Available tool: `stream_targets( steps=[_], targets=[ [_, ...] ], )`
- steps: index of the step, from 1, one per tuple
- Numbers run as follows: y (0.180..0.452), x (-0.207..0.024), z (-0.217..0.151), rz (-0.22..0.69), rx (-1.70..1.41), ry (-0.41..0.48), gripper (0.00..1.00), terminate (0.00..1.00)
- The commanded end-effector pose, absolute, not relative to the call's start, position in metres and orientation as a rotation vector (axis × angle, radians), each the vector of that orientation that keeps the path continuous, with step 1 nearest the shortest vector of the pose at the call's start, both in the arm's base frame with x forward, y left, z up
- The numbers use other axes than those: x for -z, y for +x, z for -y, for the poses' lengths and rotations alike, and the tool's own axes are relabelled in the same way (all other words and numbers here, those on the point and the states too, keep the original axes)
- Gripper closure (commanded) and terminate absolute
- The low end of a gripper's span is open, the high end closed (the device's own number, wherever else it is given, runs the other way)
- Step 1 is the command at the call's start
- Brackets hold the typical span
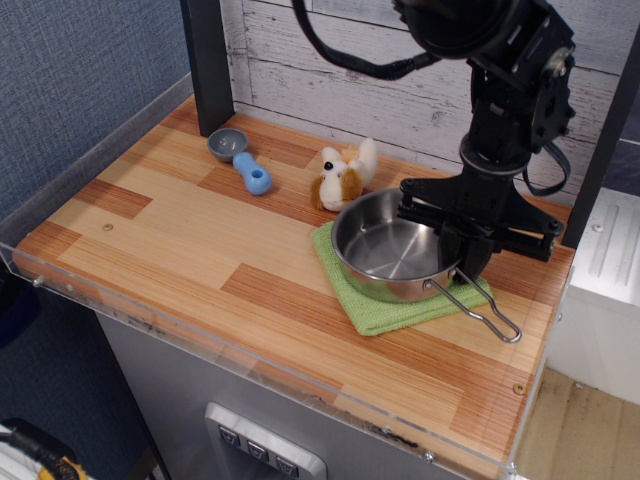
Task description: Move the pot and place onto green towel
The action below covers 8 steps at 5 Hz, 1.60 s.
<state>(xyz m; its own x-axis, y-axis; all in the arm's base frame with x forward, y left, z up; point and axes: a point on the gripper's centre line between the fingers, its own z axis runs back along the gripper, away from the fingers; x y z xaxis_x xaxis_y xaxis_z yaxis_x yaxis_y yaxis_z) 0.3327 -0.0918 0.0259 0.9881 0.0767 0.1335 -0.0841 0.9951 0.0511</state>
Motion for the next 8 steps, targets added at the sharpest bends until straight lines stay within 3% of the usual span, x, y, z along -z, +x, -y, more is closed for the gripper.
stream_targets(
  steps=[1, 4, 5, 6, 8],
  targets=[
    [0.327, -0.045, 0.078, 0.142, -0.103, 0.023, 0.00, 0.00],
    [0.324, -0.052, 0.078, 0.149, -0.093, 0.014, 0.00, 0.00],
    [0.326, -0.075, 0.073, 0.251, -0.070, -0.052, 0.00, 0.00],
    [0.324, -0.092, 0.065, 0.289, -0.077, -0.101, 0.00, 0.00],
    [0.304, -0.151, 0.035, 0.351, -0.133, -0.106, 0.00, 0.00]
  ],
)
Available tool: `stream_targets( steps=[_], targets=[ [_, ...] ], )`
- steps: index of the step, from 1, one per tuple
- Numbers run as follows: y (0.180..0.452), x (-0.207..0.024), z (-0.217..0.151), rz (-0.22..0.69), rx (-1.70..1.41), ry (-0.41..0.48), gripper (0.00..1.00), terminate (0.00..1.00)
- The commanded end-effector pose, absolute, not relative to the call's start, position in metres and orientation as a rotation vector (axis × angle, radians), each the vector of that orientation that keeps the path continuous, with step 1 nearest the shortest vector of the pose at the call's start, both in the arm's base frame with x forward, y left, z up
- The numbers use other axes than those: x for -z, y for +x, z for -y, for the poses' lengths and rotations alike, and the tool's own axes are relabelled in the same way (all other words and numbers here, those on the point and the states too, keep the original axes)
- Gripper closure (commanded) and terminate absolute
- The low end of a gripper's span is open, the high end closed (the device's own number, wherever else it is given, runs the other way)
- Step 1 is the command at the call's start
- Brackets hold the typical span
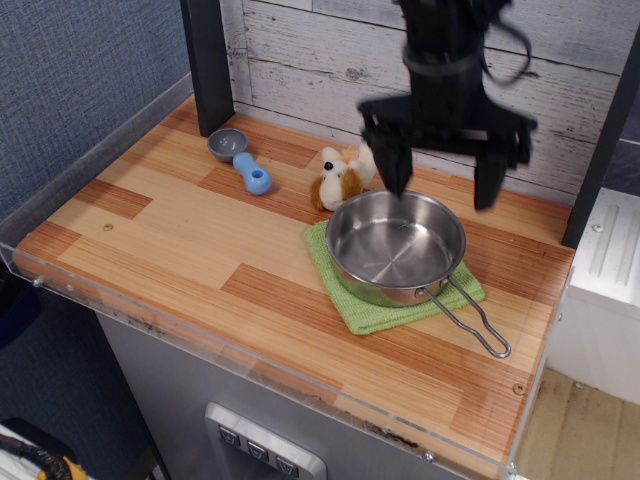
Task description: Move the pot and place onto green towel
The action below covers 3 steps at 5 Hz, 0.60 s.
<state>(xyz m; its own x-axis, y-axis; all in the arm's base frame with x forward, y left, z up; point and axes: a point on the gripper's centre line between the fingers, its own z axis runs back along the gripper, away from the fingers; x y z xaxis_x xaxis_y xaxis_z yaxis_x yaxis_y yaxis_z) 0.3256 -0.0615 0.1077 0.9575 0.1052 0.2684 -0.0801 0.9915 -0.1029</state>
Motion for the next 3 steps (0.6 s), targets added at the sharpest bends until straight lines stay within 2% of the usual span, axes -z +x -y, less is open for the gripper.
stream_targets(
  steps=[1, 2, 3],
  targets=[
    [0.2928, -0.1832, 0.0123, 0.382, -0.153, -0.110, 0.00, 0.00],
    [0.2928, -0.1832, 0.0123, 0.382, -0.153, -0.110, 0.00, 0.00],
    [0.2928, -0.1832, 0.0123, 0.382, -0.153, -0.110, 0.00, 1.00]
  ],
)
